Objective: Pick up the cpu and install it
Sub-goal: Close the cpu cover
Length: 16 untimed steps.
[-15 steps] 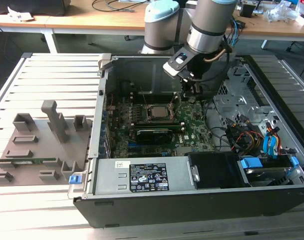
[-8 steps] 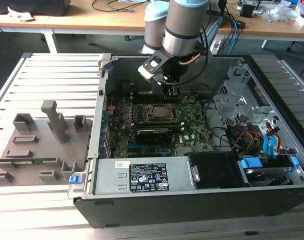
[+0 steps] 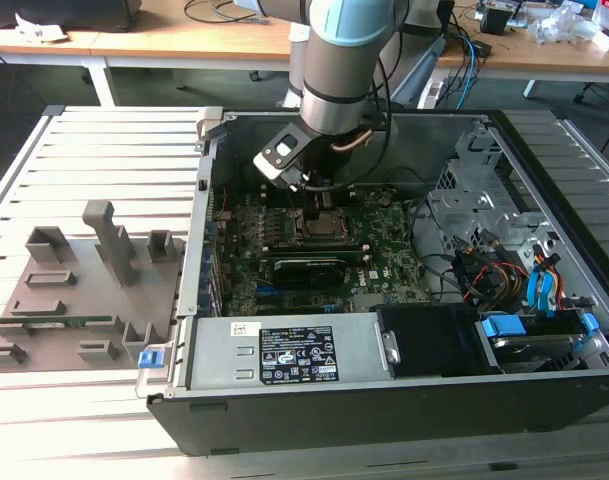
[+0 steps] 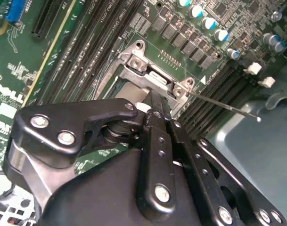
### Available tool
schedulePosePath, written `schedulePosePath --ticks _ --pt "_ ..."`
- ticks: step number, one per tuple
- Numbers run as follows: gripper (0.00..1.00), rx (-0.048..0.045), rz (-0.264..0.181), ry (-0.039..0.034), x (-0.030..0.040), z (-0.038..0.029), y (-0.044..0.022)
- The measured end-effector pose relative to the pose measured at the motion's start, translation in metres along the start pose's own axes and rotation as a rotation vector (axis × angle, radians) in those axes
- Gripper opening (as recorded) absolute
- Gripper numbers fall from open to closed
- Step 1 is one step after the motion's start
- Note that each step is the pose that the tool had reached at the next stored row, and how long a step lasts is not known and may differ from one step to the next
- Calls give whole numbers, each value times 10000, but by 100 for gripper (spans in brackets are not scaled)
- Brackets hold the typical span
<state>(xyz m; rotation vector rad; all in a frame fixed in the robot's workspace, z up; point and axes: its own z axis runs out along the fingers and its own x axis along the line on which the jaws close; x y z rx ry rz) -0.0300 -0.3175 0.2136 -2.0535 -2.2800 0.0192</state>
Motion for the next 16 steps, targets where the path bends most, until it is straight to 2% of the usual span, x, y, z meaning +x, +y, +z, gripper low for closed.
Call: schedulePosePath --ticks 3,8,9,10,12,14,16 --pt "11 4 -33 -5 -5 84 -4" --pt "11 11 -32 -9 -10 110 4" --pt "11 -14 -36 24 -7 85 25" --pt "11 13 -36 27 -12 46 49" --pt "11 139 -30 73 -27 -2 208" --pt "11 154 -30 76 -26 -65 224" --pt "11 153 -30 78 -16 -288 212"
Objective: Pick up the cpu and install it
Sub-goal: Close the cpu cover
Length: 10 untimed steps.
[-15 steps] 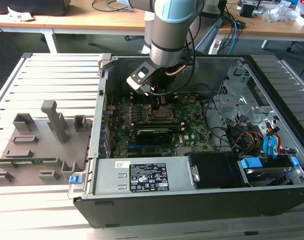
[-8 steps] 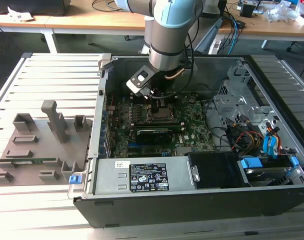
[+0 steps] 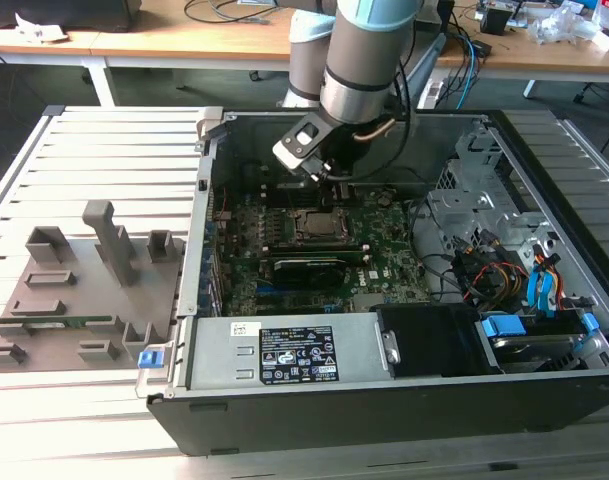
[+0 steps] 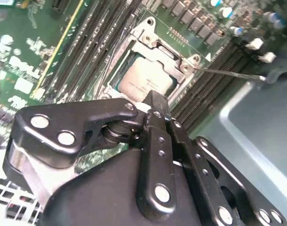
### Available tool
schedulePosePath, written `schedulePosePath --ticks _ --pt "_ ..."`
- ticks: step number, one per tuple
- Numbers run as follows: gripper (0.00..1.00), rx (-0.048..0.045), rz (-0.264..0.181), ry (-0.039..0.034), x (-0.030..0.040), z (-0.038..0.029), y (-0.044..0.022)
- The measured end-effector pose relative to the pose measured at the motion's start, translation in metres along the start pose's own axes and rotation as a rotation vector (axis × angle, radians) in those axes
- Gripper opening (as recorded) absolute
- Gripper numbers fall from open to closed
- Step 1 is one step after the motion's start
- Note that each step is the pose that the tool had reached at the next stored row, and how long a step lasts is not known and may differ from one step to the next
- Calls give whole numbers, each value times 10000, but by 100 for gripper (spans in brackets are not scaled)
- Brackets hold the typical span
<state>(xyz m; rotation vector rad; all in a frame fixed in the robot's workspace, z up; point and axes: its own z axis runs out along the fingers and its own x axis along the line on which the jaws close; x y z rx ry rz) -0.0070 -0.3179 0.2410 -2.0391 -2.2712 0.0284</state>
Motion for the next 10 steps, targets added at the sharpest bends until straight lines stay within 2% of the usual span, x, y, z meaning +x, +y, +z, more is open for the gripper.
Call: schedulePosePath --ticks 1,2,3,5,10 --pt "11 1 0 -1 6 -117 -9" --pt "11 1 0 0 10 -192 -14" --pt "11 1 0 -1 12 -227 -17" --pt "11 0 -1 1 14 -266 -19" --pt "11 1 -1 -3 14 -267 -20"
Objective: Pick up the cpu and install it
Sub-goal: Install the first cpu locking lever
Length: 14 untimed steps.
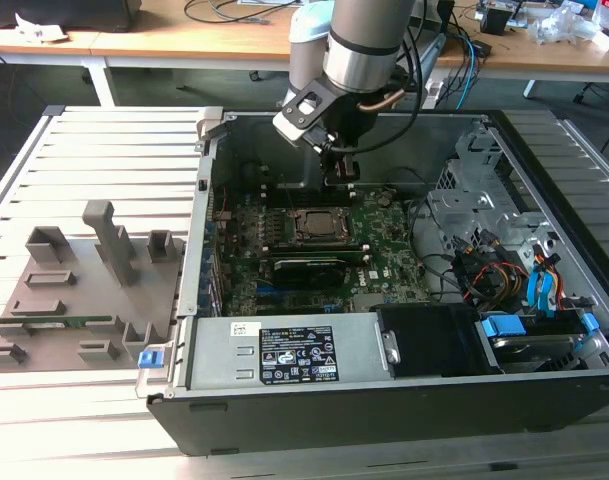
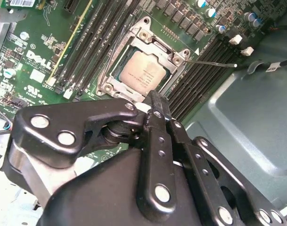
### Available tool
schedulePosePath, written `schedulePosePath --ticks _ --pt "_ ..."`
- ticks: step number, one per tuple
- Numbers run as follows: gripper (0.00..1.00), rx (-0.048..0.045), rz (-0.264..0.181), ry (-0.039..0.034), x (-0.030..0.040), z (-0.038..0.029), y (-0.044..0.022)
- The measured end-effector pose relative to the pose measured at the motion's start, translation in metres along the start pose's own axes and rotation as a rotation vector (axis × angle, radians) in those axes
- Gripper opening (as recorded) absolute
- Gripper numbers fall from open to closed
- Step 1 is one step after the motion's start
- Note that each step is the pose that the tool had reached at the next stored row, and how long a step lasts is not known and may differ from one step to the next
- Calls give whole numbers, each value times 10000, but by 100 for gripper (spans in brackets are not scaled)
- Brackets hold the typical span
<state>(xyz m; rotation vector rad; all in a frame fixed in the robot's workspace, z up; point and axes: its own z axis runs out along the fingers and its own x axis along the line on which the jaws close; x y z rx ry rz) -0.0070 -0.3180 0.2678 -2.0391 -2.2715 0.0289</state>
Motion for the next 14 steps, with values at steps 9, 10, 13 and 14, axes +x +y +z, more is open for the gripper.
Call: schedulePosePath --ticks 9,10,13,14 --pt "11 38 -720 -54 0 1 0" --pt "11 54 -1020 -77 0 0 0" --pt "11 115 -2132 -159 0 0 0" --pt "11 128 -2383 -178 0 0 0"
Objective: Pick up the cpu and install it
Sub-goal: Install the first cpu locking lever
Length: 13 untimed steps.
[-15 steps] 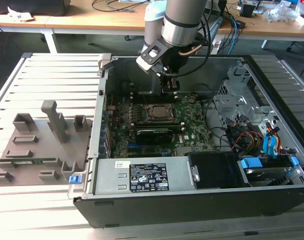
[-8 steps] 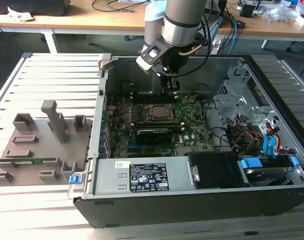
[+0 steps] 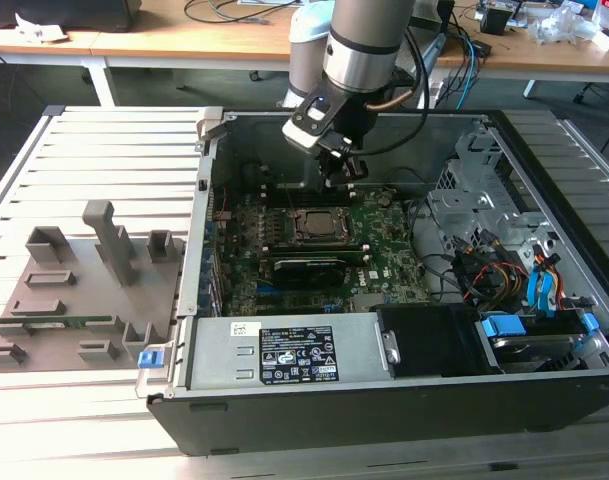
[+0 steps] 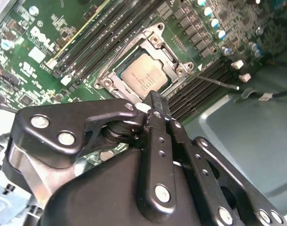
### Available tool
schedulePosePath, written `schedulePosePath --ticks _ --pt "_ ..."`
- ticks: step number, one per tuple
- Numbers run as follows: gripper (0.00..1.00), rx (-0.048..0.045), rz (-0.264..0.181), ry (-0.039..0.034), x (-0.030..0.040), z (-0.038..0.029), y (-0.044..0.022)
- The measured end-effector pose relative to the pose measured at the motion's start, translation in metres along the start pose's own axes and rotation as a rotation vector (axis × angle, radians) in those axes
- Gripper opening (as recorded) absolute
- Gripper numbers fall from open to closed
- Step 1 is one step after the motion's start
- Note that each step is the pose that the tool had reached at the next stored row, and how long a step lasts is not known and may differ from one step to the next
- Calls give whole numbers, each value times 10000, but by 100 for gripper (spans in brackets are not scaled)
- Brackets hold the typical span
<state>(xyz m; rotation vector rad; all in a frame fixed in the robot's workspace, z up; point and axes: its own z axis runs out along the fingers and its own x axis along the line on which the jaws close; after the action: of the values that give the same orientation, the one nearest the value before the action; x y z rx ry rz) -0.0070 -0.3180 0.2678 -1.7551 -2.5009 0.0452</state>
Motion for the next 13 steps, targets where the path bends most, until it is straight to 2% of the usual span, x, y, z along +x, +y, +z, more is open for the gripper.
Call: schedulePosePath --ticks 2,6,9,13 --pt "11 30 -573 -41 0 1 0" --pt "11 75 -1412 -104 0 0 0" --pt "11 90 -1694 -125 0 0 0" --pt "11 127 -2376 -176 0 1 0"
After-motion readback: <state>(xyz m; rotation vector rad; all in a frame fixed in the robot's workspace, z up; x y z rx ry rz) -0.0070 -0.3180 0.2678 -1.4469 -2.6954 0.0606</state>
